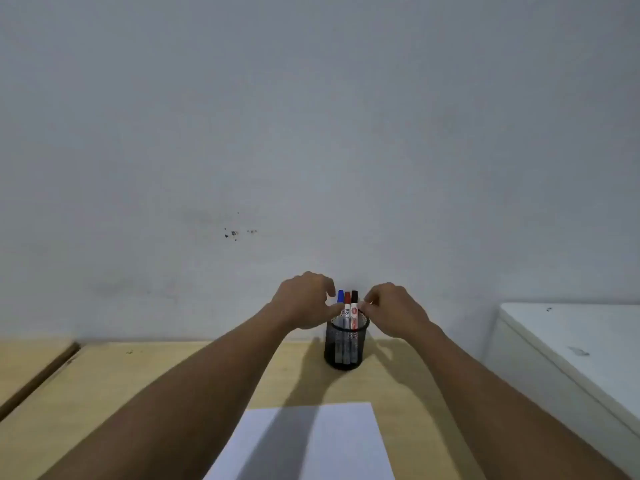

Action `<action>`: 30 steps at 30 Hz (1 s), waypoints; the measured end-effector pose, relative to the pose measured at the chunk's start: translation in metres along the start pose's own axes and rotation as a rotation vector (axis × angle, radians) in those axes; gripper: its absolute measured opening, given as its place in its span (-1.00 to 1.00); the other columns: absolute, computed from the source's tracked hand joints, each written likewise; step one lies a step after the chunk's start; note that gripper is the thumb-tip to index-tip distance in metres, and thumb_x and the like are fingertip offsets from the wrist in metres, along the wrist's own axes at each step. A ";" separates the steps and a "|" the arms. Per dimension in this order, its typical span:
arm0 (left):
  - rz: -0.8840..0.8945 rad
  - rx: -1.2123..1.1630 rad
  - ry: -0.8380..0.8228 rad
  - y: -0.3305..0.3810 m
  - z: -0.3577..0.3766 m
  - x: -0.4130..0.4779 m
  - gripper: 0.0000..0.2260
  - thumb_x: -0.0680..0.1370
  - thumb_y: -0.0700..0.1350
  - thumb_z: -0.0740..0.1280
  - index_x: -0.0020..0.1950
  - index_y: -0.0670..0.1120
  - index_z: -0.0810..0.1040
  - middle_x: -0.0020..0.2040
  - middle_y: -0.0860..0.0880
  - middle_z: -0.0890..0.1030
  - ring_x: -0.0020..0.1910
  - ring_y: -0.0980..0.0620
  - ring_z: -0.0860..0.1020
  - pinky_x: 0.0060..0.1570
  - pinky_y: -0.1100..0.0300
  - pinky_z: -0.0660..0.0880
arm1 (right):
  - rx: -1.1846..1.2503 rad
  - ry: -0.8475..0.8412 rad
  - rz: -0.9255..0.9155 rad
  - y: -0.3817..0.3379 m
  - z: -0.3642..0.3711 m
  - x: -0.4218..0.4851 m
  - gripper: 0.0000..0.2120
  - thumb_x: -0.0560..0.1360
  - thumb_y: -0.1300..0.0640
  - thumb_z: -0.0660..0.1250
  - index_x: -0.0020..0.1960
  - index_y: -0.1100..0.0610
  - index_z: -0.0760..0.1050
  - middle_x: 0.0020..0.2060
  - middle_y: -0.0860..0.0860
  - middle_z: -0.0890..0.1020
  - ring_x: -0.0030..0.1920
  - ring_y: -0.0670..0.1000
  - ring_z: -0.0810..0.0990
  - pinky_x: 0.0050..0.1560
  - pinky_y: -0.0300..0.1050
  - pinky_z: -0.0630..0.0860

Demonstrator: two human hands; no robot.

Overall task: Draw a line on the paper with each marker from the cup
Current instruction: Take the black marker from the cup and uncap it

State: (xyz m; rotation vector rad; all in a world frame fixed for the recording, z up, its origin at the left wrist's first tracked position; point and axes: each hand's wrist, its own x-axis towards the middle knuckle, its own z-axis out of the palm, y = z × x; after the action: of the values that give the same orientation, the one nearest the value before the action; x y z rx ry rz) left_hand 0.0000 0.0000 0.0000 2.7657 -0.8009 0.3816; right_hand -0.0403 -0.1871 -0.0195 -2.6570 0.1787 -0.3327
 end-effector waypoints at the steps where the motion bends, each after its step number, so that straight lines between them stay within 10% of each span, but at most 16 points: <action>1: -0.002 -0.012 -0.011 0.002 0.006 0.009 -0.61 0.52 0.24 0.28 0.22 0.04 0.56 0.09 0.01 0.65 0.03 0.01 0.58 0.00 0.02 0.55 | 0.044 0.008 0.015 0.004 0.007 0.010 -0.72 0.54 -0.08 0.35 0.11 0.08 0.65 -0.01 0.03 0.70 -0.06 0.05 0.66 -0.02 0.04 0.63; 7: 0.045 -0.038 0.056 0.009 0.038 0.046 -0.68 0.59 0.08 0.23 0.31 0.03 0.52 0.17 -0.03 0.62 0.12 -0.06 0.57 -0.02 0.03 0.50 | 0.114 -0.027 0.077 0.016 0.039 0.038 -0.75 0.55 -0.06 0.34 -0.03 0.11 0.67 -0.20 0.03 0.67 -0.22 0.06 0.63 -0.27 -0.11 0.48; 20: 0.000 -0.270 0.151 0.016 0.022 0.051 -0.76 0.56 0.09 0.33 0.13 0.00 0.63 -0.03 0.00 0.60 -0.05 0.01 0.57 -0.10 0.08 0.51 | 0.294 0.116 0.103 -0.004 0.023 0.025 -0.81 0.55 -0.14 0.35 -0.06 -0.04 0.62 -0.07 -0.14 0.62 0.01 -0.03 0.51 0.07 0.03 0.26; 26: -0.011 -0.670 0.239 0.028 -0.055 0.020 -0.83 0.56 -0.08 0.38 0.02 -0.12 0.72 -0.03 -0.02 0.72 -0.10 0.19 0.60 -0.02 0.28 0.49 | 0.536 0.153 -0.031 -0.052 -0.035 -0.011 -0.81 0.56 0.04 0.40 0.04 0.17 0.63 -0.10 0.03 0.72 -0.02 0.12 0.69 -0.02 -0.08 0.57; 30: -0.073 -0.697 0.329 0.028 -0.102 -0.010 -0.85 0.54 -0.05 0.40 -0.01 -0.08 0.72 -0.01 0.00 0.73 0.02 0.09 0.63 0.10 0.08 0.55 | 0.541 0.109 -0.128 -0.088 -0.057 -0.043 -0.81 0.58 0.15 0.37 0.01 0.26 0.67 -0.08 0.17 0.75 0.00 0.19 0.71 0.07 0.08 0.62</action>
State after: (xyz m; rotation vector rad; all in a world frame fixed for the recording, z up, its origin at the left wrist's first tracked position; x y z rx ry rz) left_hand -0.0418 0.0120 0.0964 2.0116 -0.5989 0.4275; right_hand -0.0903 -0.1254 0.0609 -2.1197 -0.0460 -0.4904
